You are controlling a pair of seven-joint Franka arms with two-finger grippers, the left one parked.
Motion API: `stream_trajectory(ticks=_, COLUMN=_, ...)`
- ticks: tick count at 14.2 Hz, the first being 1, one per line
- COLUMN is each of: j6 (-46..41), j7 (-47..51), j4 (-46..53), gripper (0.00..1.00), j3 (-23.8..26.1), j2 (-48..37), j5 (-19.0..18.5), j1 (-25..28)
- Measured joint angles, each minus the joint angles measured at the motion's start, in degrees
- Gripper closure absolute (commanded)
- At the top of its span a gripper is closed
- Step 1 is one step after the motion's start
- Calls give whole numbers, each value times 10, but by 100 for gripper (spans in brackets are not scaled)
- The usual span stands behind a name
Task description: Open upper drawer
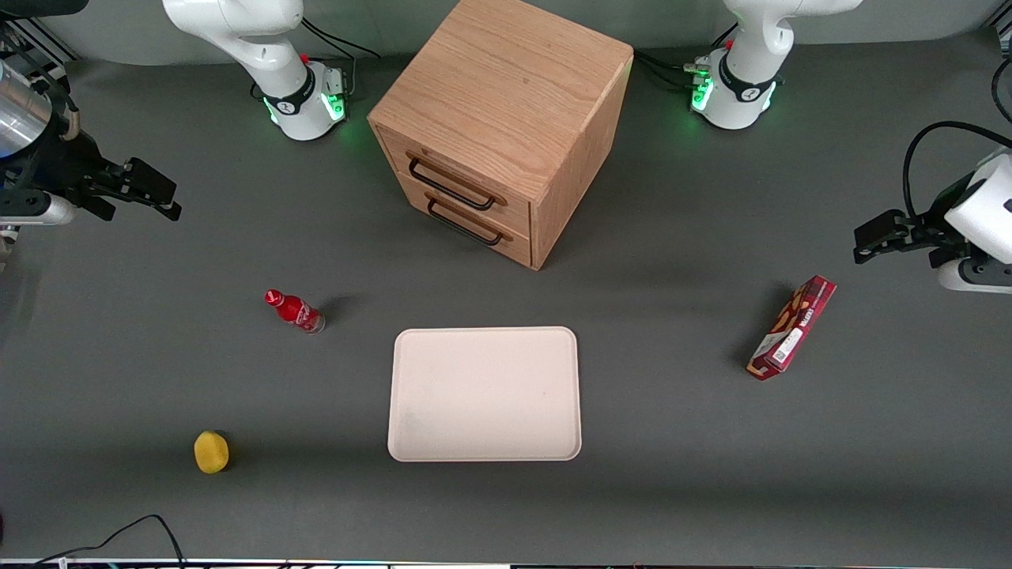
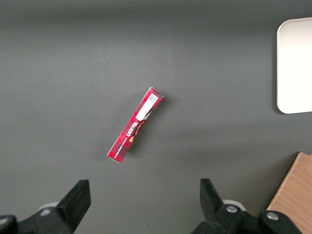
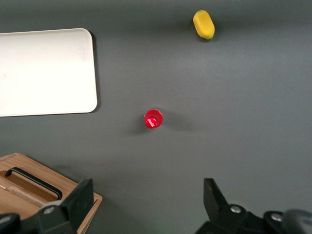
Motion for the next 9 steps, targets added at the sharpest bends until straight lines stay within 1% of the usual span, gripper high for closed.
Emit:
stream_trajectory(ticks=6, j6=-1, j7=0, j4=1, gripper=0, j3=-3, j2=0, j5=0, j1=-1)
stream_trajectory(ticks=9, j6=-23, j7=-8, j4=2, gripper=0, j3=0, j2=0, j5=0, j1=-1)
